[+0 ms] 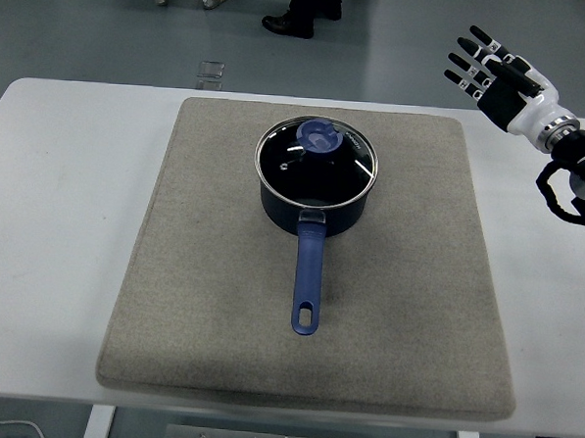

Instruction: Lift the pot lid and place it to the right of the pot.

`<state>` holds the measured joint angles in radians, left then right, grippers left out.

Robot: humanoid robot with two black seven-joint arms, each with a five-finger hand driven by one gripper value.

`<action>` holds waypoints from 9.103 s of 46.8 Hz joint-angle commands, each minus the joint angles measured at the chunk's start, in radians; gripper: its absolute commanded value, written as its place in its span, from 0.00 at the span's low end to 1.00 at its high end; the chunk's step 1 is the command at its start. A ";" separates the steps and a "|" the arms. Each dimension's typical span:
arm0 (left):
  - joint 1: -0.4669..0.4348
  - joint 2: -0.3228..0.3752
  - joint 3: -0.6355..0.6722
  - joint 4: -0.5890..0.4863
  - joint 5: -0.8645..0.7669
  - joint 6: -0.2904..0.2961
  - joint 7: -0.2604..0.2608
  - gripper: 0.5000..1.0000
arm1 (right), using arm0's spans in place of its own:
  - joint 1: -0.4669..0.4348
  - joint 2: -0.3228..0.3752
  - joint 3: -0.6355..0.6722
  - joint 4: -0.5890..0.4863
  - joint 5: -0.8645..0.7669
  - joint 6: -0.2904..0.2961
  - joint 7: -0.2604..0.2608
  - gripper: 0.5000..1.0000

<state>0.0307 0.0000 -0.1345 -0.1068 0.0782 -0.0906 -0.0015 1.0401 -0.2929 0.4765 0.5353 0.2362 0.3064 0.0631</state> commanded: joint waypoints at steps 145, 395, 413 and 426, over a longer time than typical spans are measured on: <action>-0.006 0.000 0.001 0.007 0.000 0.002 0.000 1.00 | 0.440 0.009 -0.447 0.242 -1.008 0.168 0.054 0.83; -0.006 0.000 0.001 0.007 0.000 0.002 0.000 1.00 | 0.540 0.083 -0.570 0.272 -1.223 0.168 0.052 0.04; -0.006 0.000 0.001 0.007 0.000 0.002 0.000 1.00 | 0.538 0.072 -0.567 0.272 -1.213 0.180 0.052 0.00; -0.006 0.000 0.001 0.007 0.000 0.002 0.000 1.00 | 0.540 0.069 -0.561 0.270 -1.201 0.204 0.050 0.00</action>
<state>0.0246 0.0000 -0.1335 -0.0997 0.0782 -0.0890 -0.0015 1.5784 -0.2214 -0.0866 0.8067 -0.9746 0.5017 0.1151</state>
